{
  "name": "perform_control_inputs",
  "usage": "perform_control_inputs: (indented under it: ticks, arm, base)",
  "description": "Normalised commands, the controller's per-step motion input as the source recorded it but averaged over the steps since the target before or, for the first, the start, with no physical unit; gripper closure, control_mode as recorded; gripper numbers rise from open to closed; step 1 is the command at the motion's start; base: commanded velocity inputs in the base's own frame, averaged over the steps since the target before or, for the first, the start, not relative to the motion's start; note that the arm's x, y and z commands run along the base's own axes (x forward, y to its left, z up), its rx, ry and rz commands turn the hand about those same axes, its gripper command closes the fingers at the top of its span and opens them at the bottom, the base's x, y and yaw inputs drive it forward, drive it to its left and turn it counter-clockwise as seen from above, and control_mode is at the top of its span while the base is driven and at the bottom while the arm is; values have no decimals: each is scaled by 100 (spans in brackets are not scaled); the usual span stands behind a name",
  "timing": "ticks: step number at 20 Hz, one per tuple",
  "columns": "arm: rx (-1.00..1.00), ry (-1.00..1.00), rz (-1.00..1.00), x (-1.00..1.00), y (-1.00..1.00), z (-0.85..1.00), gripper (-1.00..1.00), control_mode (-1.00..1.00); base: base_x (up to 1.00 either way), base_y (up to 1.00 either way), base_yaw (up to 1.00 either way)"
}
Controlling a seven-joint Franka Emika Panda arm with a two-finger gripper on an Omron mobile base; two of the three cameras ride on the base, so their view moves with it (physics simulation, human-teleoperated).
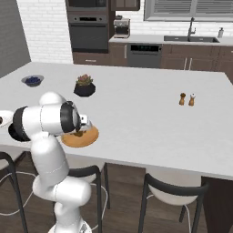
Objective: Pick the chicken drumstick and avocado from their plates and place them in the bowl. Then put the bowl in the fridge.
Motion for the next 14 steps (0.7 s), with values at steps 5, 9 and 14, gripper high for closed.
perform_control_inputs:
  ticks: [5, 9, 14]
  arm:
    - [1, 0, -2, -22, 0, 71, 100, -100]
    - [8, 2, -3, -50, 36, 100, 100, -100]
    - [22, 16, 0, -48, 81, 95, 100, -100]
  base:
    - [0, 0, 0]
    - [0, 0, 0]
    - [0, 0, 0]
